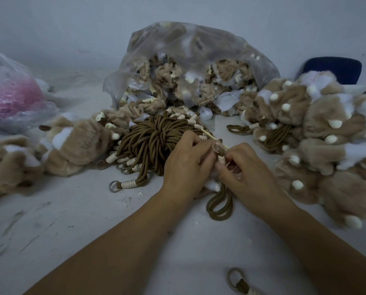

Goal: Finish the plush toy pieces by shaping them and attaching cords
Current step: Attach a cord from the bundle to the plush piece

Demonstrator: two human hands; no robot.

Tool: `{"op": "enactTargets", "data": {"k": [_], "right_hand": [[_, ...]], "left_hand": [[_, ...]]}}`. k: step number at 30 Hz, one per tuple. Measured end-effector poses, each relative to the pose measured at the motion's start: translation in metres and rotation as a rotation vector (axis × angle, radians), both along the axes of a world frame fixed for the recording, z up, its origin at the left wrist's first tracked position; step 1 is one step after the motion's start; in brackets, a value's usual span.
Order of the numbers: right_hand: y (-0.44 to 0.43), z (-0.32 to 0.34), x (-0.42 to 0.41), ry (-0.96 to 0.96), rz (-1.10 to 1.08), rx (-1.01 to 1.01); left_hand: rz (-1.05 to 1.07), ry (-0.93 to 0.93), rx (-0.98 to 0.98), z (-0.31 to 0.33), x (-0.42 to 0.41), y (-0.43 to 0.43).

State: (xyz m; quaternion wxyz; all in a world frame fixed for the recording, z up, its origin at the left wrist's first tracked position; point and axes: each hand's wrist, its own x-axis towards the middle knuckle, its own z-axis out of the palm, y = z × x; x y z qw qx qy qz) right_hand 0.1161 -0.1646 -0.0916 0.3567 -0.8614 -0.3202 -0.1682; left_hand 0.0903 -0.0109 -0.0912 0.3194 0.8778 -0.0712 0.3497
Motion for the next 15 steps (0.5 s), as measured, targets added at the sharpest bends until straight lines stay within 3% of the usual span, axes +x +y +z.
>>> {"op": "enactTargets", "data": {"k": [7,15], "right_hand": [[-0.006,0.003,0.001,0.078,-0.177,0.239],[-0.011,0.012,0.001,0.196,-0.18,0.59]], "left_hand": [[-0.02,-0.021,-0.042,-0.003,0.002,0.002],[-0.124,0.275,-0.057,-0.005,0.004,0.001]]}}
